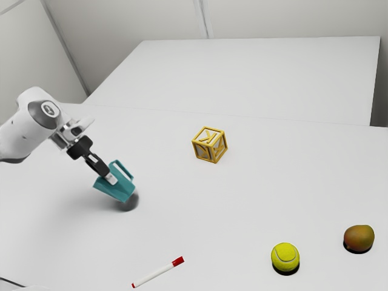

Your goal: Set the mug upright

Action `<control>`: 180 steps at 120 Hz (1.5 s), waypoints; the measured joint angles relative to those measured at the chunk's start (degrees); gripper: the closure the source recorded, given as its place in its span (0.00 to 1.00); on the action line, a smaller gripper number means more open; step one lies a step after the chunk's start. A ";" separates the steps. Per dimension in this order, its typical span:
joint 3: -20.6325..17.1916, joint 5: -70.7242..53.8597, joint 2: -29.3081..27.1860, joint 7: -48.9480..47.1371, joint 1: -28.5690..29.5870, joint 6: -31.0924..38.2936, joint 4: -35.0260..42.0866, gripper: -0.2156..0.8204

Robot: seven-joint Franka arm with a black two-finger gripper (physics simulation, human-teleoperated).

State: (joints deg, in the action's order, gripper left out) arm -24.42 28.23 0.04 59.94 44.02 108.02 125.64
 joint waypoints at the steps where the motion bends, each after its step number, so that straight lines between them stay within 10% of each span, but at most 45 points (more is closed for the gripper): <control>1: -0.43 -0.31 -0.34 -0.21 0.17 0.28 0.16 0.96; 80: -18.55 -20.51 -5.02 -27.25 -0.97 17.05 4.94 0.97; 180: -20.75 -27.28 -1.15 -43.17 -1.41 22.57 6.13 0.97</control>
State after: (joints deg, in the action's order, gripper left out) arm -45.17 0.94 -1.11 16.77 42.61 130.59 131.77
